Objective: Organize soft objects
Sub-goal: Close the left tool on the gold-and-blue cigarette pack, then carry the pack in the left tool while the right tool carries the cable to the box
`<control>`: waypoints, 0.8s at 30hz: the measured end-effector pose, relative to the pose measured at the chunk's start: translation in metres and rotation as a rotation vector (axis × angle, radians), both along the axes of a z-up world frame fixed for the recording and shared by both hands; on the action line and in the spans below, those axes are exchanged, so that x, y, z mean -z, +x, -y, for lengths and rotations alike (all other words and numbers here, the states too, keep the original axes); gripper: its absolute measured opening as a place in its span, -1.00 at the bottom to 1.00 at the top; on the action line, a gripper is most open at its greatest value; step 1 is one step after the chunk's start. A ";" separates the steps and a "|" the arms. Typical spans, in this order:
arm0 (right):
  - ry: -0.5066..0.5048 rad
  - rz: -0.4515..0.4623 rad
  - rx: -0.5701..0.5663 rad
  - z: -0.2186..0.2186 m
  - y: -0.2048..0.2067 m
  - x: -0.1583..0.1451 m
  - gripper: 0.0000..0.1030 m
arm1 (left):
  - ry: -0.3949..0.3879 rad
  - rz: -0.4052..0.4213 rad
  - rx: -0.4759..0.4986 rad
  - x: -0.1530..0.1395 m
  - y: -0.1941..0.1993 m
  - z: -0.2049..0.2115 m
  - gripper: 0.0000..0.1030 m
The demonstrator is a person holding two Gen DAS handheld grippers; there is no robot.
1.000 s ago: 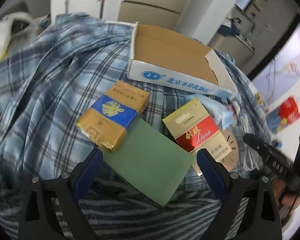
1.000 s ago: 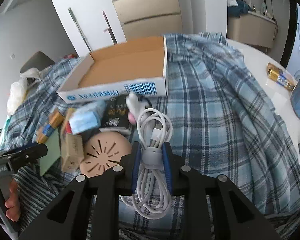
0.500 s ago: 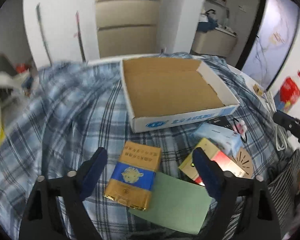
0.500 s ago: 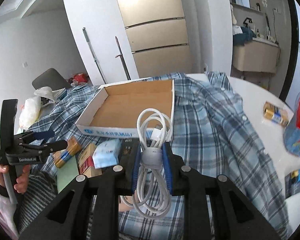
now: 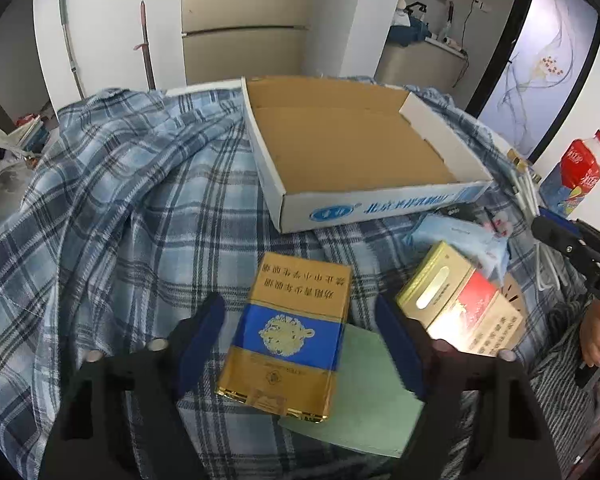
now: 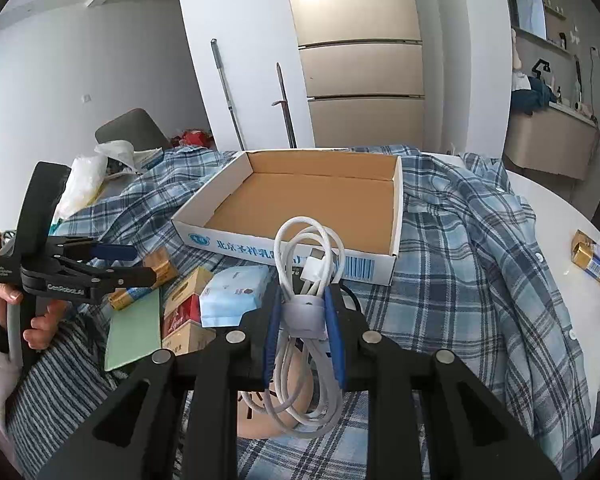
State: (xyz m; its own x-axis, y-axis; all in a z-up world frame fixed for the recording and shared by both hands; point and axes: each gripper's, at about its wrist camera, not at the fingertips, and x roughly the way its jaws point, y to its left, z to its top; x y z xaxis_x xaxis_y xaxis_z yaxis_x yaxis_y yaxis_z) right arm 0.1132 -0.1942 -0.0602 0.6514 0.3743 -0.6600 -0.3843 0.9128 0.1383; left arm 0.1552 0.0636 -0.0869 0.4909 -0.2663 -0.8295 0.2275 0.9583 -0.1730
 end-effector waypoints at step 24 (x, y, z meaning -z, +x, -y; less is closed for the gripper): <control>0.033 0.146 0.030 0.008 -0.021 -0.018 -0.59 | 0.064 0.627 0.045 -0.068 -0.105 0.036 0.03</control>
State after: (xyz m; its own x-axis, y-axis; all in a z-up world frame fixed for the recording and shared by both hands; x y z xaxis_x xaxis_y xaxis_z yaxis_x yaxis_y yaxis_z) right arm 0.0926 -0.2027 -0.0423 0.7506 0.3731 -0.5454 -0.3752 0.9200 0.1130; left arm 0.0502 0.0274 -0.0189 0.8783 -0.2578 -0.4027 0.3076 0.9494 0.0632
